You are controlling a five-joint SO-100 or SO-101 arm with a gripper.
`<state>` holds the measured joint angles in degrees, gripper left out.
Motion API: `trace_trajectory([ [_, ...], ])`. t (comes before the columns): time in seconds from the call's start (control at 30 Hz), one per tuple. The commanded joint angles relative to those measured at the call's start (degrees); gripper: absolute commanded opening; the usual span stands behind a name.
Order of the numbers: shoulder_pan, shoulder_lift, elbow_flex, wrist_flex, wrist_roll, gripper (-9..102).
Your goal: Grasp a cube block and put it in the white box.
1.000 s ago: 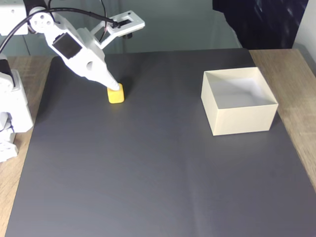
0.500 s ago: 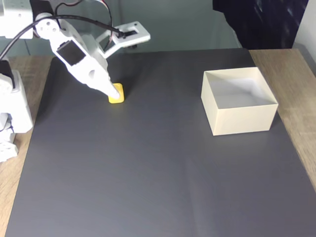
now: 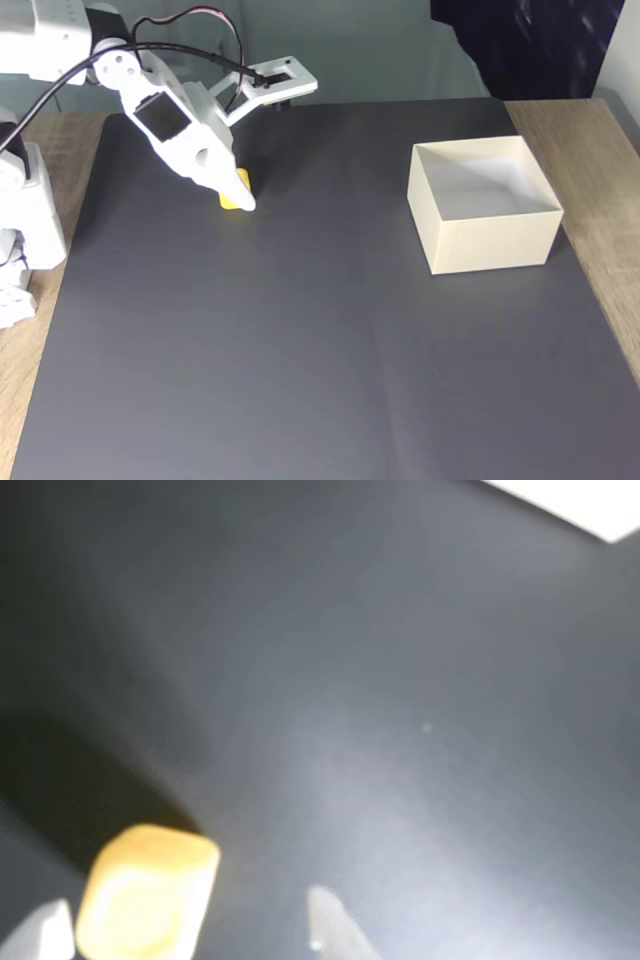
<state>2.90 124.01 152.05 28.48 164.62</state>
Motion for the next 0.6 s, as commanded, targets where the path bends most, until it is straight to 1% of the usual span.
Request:
trace_trajectory([
  [0.0,-1.1,-0.8,-2.6,-1.6,-0.7,29],
  [0.33,-4.0,-4.2,-1.9,-3.7,-2.0,26],
  [0.57,-3.7,-5.2,-1.8,-4.3,-1.8,23],
])
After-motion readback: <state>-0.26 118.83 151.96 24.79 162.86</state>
